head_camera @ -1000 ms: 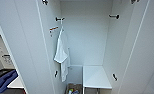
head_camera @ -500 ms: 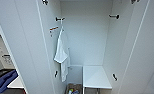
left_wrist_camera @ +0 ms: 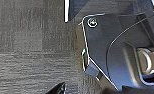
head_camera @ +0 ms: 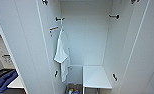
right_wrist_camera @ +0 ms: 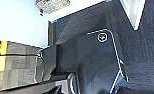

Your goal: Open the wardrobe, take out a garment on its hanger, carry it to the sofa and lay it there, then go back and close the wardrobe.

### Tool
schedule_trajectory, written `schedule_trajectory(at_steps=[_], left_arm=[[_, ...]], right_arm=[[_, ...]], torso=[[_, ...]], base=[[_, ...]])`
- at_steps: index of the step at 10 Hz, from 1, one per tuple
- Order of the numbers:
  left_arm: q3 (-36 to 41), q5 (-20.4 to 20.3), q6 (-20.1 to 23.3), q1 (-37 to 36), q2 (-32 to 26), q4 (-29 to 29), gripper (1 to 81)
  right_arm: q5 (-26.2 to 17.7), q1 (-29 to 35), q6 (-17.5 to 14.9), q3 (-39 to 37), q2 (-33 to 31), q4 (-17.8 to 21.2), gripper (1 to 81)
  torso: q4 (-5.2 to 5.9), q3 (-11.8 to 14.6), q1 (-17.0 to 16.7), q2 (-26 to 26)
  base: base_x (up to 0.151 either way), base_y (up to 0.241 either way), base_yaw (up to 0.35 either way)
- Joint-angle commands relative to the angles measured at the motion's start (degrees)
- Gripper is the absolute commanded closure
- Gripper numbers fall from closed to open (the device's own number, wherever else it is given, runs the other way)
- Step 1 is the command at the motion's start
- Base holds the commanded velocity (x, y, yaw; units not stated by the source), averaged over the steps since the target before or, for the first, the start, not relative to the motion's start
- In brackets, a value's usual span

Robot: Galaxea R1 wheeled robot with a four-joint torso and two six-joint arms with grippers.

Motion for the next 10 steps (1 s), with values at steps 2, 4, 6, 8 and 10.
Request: schedule_trajectory(at_steps=[2, 4, 6, 8, 10], left_arm=[[33.2, 2.5, 22.1, -6.3, -21.4, -29.9, 1.0], [32.3, -3.0, 22.1, -8.4, -23.0, -29.8, 1.0], [29.4, -11.4, 21.6, -9.9, -23.3, -29.6, 1.0], [31.6, -14.9, 16.7, -13.1, -27.3, -27.5, 1.0], [33.7, -14.6, 10.2, -15.9, -32.8, -24.7, 1.0]], right_arm=[[0.3, 6.6, 3.2, 2.9, -7.0, 0.3, 1.0], [4.4, 7.9, 4.9, 4.1, -10.0, 0.4, 1.0], [5.5, 9.7, 7.4, 5.1, -13.7, 0.1, 1.0], [8.4, 10.9, 9.9, 4.9, -16.6, 0.3, 1.0], [9.9, 12.0, 14.8, 2.1, -18.5, 0.1, 1.0]], torso=[[0.00, 0.0, 0.0, 0.0], [0.00, 0.0, 0.0, 0.0], [0.00, 0.0, 0.0, 0.0], [0.00, 0.0, 0.0, 0.0], [0.00, 0.0, 0.0, 0.0]], base=[[0.000, 0.000, 0.000], [0.000, 0.000, 0.000], [0.000, 0.000, 0.000], [0.000, 0.000, 0.000], [0.000, 0.000, 0.000]])
